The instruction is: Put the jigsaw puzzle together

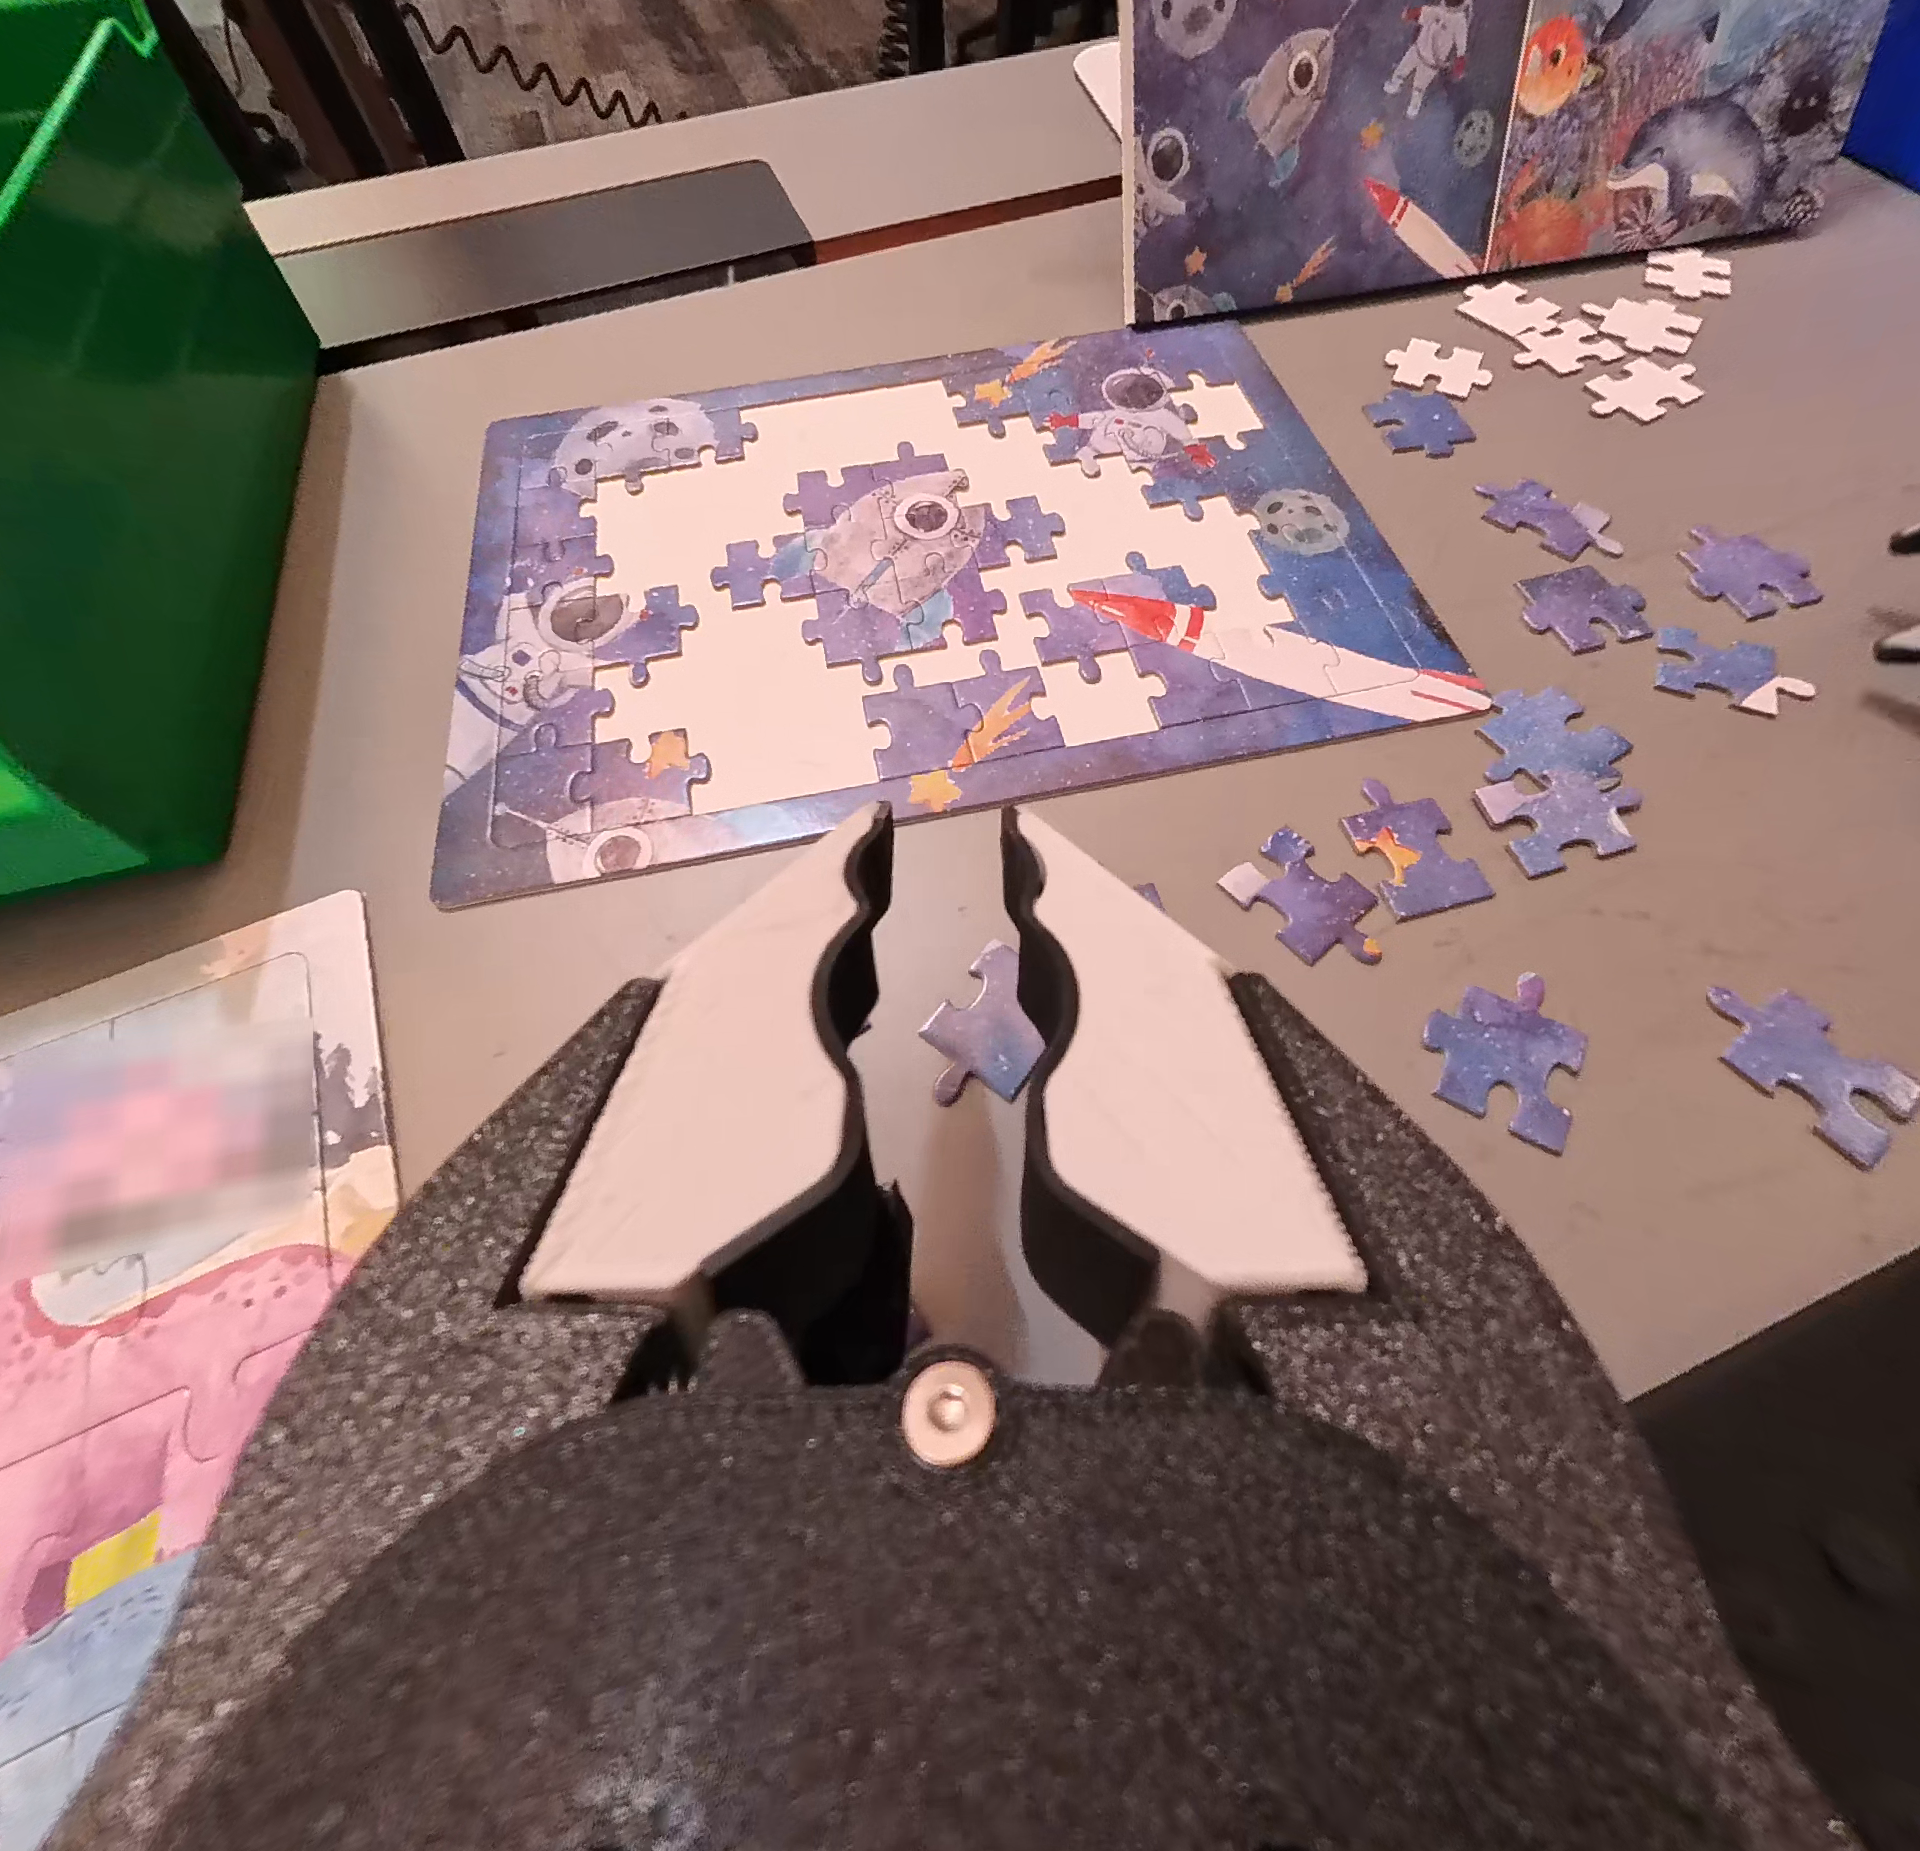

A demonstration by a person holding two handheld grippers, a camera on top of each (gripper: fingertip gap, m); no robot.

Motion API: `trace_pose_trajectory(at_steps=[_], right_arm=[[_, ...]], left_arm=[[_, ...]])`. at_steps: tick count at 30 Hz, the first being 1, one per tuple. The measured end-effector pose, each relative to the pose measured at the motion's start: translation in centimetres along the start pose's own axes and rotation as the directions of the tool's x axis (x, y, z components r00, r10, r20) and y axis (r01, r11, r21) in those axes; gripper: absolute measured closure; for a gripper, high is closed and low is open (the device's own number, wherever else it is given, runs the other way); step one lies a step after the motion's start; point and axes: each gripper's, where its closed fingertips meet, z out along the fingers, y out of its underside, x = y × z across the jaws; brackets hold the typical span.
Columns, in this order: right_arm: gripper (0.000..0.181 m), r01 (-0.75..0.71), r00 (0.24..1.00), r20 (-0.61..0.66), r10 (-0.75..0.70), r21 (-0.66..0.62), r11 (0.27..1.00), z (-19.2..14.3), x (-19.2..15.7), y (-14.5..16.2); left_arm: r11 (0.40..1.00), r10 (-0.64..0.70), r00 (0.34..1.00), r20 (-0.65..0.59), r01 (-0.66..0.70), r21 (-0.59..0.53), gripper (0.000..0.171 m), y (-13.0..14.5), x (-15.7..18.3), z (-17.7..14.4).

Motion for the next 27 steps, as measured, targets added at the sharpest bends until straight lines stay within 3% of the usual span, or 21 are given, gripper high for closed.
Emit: trace_pose_trajectory(at_steps=[3,8,10,12,15,20,23,27], right_arm=[[0.147,-0.077,0.995,-0.062,0.079,0.037,0.996,-0.5,2.4,-0.9],[0.144,-0.072,0.977,-0.201,0.072,0.005,0.997,-0.8,10.6,-4.9],[0.146,-0.088,0.971,-0.228,0.070,-0.066,0.994,1.2,14.7,-4.6],[0.147,-0.188,0.966,-0.212,0.150,-0.176,0.966,3.5,17.4,-2.4],[0.164,-0.268,0.961,-0.113,0.254,-0.126,0.955,5.4,17.8,-2.6],[0.177,-0.229,0.967,-0.152,0.205,-0.166,0.959,7.0,18.4,-1.1],[0.181,-0.211,0.969,-0.163,0.184,-0.173,0.962,6.6,18.2,-0.8],[0.181,-0.259,0.966,-0.042,0.257,-0.233,0.937,5.0,15.2,0.2]], left_arm=[[1.000,0.003,1.000,0.003,-0.003,-0.007,0.151,0.1,0.0,0.1],[1.000,-0.001,1.000,-0.005,0.001,-0.023,0.151,0.3,0.0,0.2],[1.000,0.010,1.000,-0.002,-0.010,-0.027,0.151,0.4,0.1,0.3],[0.999,0.019,1.000,-0.003,-0.019,-0.028,0.150,0.4,0.2,0.3],[1.000,0.013,1.000,-0.008,-0.013,-0.018,0.150,0.3,0.3,0.2],[1.000,-0.006,1.000,-0.023,0.006,-0.019,0.150,0.3,0.3,0.2],[1.000,-0.002,1.000,-0.022,0.002,-0.014,0.151,0.2,0.3,0.2],[1.000,0.000,1.000,-0.021,0.000,-0.015,0.150,0.2,0.4,0.2]])
